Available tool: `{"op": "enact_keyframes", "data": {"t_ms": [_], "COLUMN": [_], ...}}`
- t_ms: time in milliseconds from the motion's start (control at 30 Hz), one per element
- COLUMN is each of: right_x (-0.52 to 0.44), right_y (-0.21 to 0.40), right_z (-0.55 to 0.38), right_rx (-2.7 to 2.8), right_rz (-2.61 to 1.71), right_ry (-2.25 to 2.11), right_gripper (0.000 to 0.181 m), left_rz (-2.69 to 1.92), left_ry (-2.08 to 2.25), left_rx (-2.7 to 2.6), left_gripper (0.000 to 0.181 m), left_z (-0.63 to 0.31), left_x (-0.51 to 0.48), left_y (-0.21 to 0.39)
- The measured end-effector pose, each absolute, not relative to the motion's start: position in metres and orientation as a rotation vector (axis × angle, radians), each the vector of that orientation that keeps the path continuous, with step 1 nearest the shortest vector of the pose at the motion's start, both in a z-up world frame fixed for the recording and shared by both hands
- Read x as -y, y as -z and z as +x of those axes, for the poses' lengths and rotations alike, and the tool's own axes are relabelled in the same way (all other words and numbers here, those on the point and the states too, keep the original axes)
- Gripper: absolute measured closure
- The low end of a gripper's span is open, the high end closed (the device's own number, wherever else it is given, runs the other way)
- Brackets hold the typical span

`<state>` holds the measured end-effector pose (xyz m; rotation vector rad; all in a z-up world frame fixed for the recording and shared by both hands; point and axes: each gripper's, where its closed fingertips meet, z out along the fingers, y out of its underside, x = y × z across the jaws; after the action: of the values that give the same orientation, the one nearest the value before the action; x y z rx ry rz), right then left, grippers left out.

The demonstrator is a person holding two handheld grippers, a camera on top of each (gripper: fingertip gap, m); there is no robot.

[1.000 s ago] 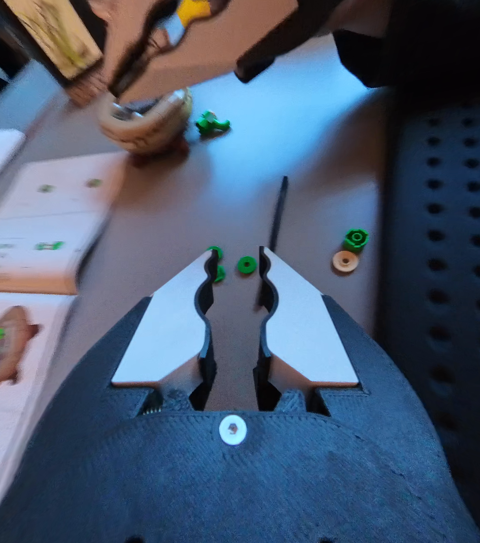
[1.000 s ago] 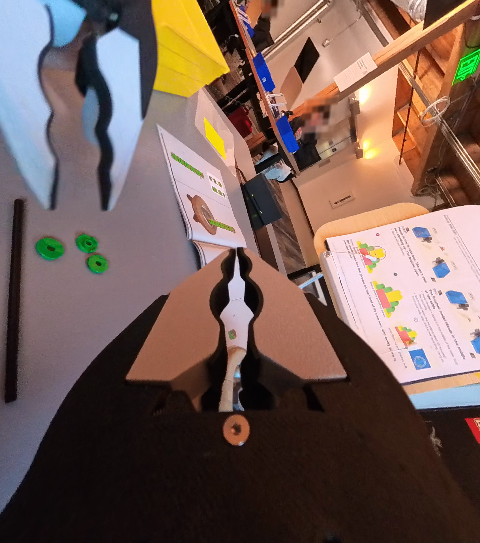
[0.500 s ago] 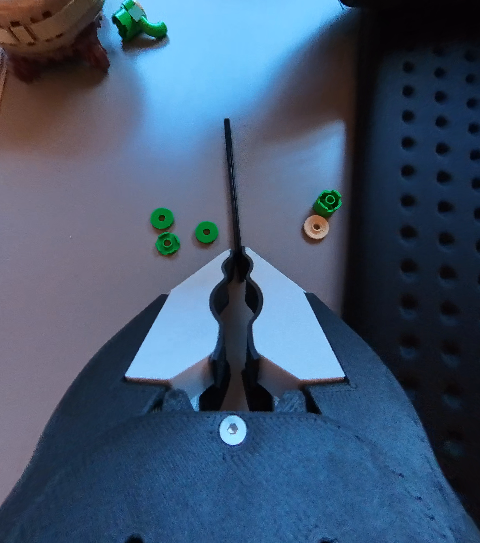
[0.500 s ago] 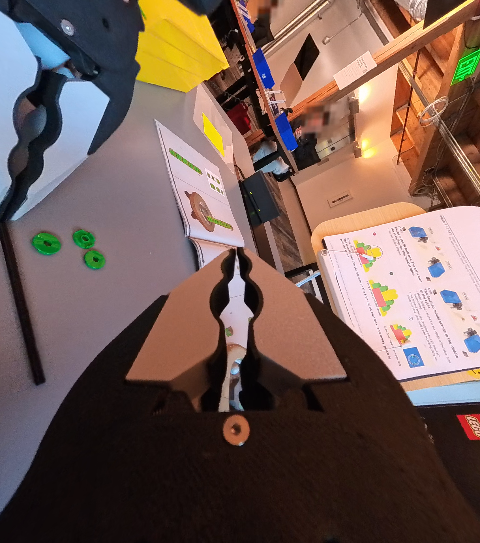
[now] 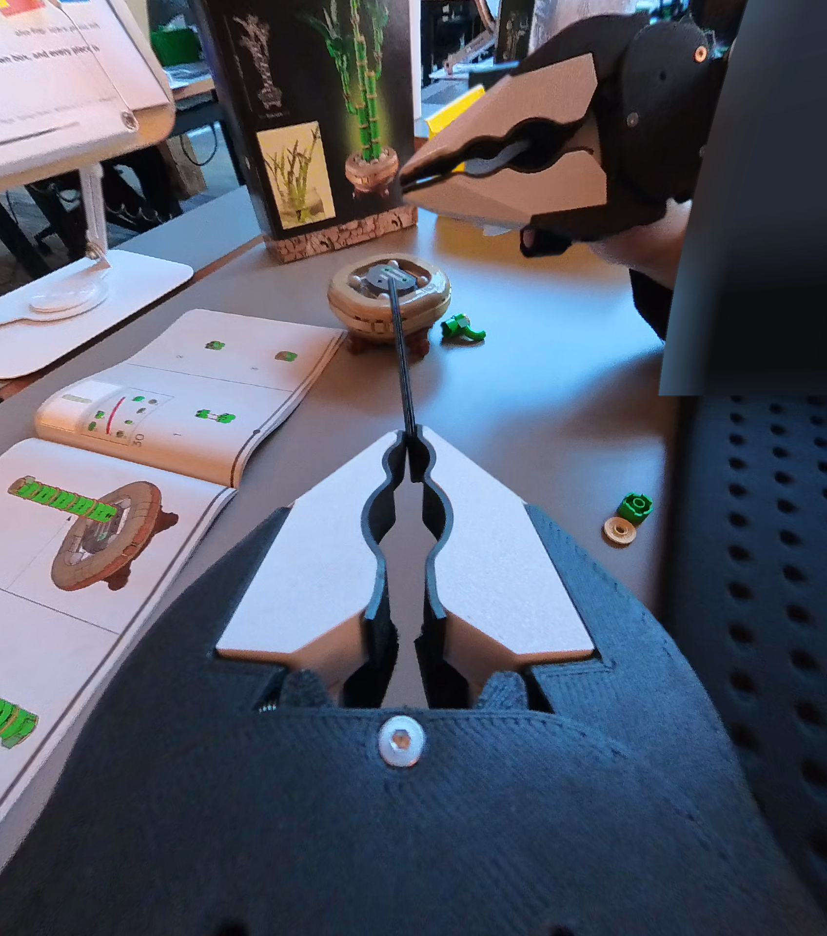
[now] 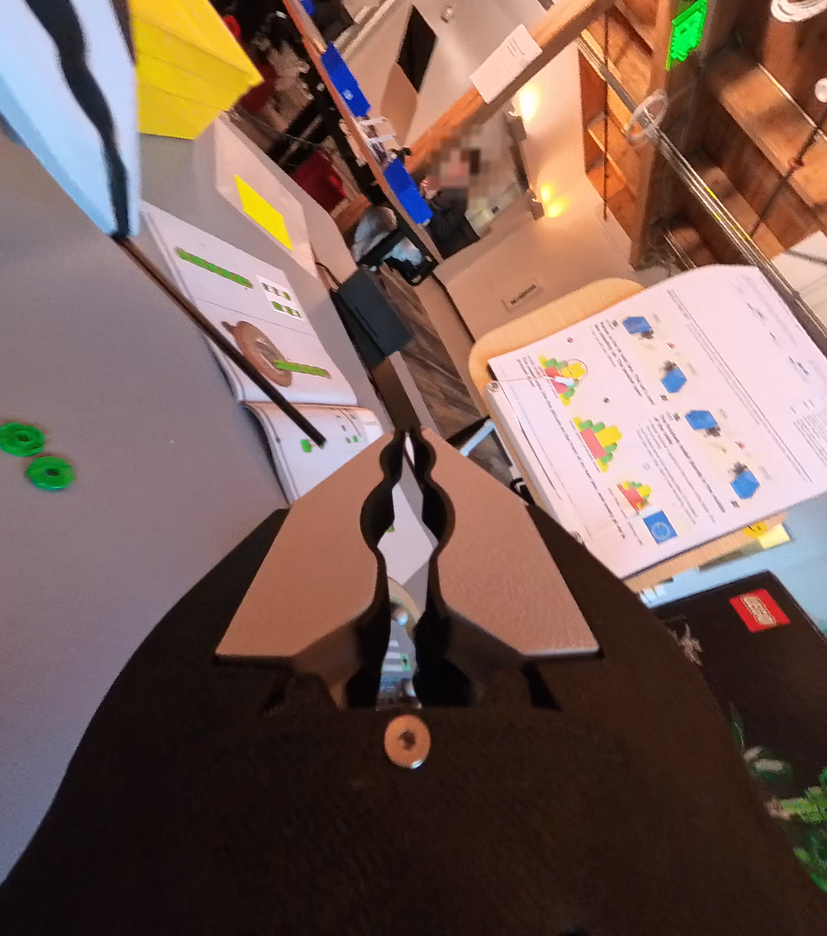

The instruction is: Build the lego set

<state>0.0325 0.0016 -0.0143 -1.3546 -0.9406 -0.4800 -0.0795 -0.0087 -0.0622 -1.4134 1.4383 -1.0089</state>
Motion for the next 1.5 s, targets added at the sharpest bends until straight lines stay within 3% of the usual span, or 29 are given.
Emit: {"op": "enact_keyframes", "data": {"t_ms": [233, 433, 1033, 1500], "right_x": [-0.007, -0.006, 0.003, -0.001], "right_y": [0.031, 0.054, 0.038, 0.053], "right_z": [0.033, 0.019, 0.006, 0.01], "right_rx": [0.951, 1.067, 1.062, 1.09], "right_rz": [-1.455, -1.502, -1.412, -1.482], "right_ry": [0.384, 0.366, 0.319, 0.321], "right_gripper": [0.161, 0.162, 0.169, 0.17], "left_rz": [-1.365, -1.259, -1.061, -1.287], "left_ry": [1.033, 1.018, 0.851, 0.901], "left_rx": [-1.396, -1.415, -1.523, -1.65], "left_gripper": [0.18, 0.18, 0.18, 0.181], "left_z": [-0.083, -0.084, -0.082, -0.075], "left_x": [0.008, 0.018, 0.037, 0.036], "left_y": [0.05, 0.039, 0.038, 0.08]}}
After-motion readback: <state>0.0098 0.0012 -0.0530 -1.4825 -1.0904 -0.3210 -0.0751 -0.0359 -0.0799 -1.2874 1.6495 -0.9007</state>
